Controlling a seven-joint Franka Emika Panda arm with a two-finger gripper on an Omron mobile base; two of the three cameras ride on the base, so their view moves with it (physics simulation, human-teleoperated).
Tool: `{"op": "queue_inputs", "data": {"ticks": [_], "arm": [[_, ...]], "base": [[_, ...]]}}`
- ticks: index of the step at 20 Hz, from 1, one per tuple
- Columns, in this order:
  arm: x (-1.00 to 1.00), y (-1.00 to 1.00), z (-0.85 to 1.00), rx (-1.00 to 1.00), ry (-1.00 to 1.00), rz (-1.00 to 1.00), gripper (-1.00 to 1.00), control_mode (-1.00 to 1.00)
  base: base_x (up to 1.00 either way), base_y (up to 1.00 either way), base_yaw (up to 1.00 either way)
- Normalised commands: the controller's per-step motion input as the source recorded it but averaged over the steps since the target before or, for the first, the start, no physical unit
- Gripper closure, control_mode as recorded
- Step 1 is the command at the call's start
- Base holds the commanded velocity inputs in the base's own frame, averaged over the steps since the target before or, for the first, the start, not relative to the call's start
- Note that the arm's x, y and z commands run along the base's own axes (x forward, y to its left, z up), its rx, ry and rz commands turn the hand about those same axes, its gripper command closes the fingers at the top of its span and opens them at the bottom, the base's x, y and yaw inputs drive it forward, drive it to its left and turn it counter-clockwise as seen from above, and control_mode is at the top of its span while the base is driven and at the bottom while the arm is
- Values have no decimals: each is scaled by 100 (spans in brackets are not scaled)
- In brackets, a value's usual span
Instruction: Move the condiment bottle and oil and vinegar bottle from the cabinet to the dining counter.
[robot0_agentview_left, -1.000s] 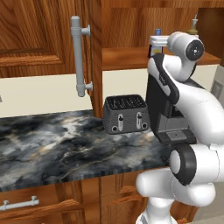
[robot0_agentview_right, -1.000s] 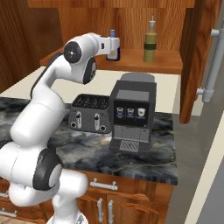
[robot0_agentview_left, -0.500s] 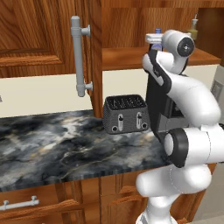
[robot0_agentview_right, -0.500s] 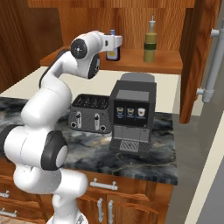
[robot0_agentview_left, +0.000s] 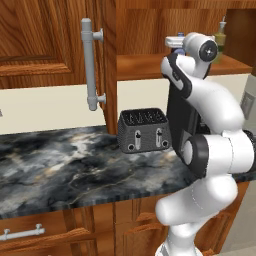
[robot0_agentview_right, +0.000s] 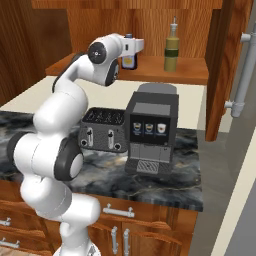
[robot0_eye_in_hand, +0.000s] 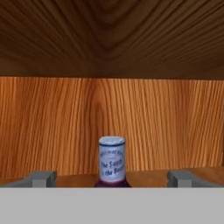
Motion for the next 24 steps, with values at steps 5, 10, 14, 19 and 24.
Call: {"op": "queue_inputs", "data": {"ticks": [5, 10, 14, 19, 24], "arm": [[18, -1, 0, 0, 0, 0, -100, -100], [20, -2, -2, 0, 0, 1, -100, -100], [21, -1, -4, 0, 0, 2, -100, -100], [13, -17, -10, 0, 0, 5, -100, -100], [12, -17, -6, 0, 0, 4, -100, -100]], "base": [[0, 0, 0], [0, 0, 0], [0, 0, 0], [0, 0, 0], [0, 0, 0]]}}
